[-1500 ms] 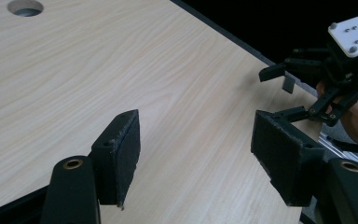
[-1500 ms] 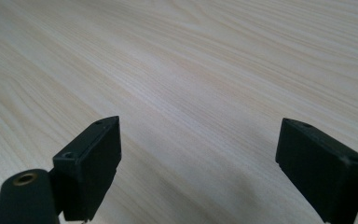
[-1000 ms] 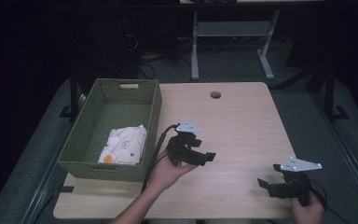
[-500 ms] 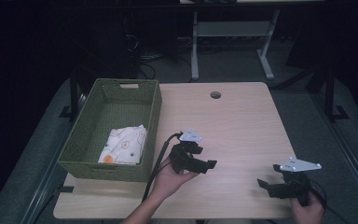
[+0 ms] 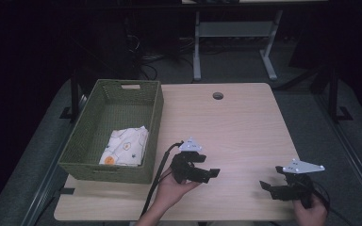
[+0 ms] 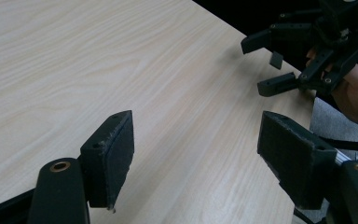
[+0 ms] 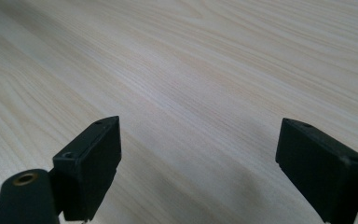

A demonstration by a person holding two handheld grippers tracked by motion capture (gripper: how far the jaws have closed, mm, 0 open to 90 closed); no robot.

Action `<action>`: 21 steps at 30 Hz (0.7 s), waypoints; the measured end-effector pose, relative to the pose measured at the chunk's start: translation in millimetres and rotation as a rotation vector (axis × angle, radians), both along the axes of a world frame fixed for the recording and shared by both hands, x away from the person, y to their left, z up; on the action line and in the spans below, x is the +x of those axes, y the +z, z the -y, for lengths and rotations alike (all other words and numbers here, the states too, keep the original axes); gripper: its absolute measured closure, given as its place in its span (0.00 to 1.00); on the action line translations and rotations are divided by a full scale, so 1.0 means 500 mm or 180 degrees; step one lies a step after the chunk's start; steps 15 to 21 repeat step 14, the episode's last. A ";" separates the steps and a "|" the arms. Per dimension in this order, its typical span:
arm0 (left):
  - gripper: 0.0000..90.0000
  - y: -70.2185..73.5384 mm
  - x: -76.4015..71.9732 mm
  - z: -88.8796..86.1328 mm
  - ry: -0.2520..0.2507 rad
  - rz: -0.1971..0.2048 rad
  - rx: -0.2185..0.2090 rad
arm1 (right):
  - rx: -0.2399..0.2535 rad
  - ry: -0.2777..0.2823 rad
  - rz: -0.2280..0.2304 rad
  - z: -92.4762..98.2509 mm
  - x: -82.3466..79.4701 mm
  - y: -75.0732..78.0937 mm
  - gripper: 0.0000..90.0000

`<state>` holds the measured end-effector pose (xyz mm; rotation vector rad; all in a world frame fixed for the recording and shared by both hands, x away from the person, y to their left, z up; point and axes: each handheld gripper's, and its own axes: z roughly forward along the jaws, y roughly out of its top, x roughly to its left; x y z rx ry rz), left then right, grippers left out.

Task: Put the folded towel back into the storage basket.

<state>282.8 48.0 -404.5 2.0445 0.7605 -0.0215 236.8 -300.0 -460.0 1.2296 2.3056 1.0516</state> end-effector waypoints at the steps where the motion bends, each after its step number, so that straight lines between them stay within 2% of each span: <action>1: 0.31 -0.002 -0.003 0.000 -0.0010 0.0002 -0.0006 | -0.0005 -0.0001 0.0002 0.000 0.000 0.000 0.15; 7: 0.29 -0.025 -0.027 -0.002 -0.0077 0.0029 -0.0008 | -0.0005 0.0021 0.0008 -0.002 0.001 0.000 0.15; 9: 0.29 -0.033 -0.028 0.001 -0.0119 -0.0002 0.0097 | -0.0003 0.0029 0.0010 -0.004 0.002 0.000 0.15; 11: 0.27 -0.037 -0.027 -0.002 -0.0084 -0.0007 0.0140 | -0.0007 0.0036 0.0014 -0.005 0.002 0.001 0.15; 13: 0.26 -0.044 -0.025 -0.009 -0.0046 -0.0038 0.0081 | 0.0002 0.0053 0.0021 -0.006 0.001 0.002 0.15; 21: 0.26 -0.046 -0.024 -0.012 -0.0020 -0.0034 0.0082 | 0.0004 0.0064 0.0026 -0.007 0.001 0.002 0.15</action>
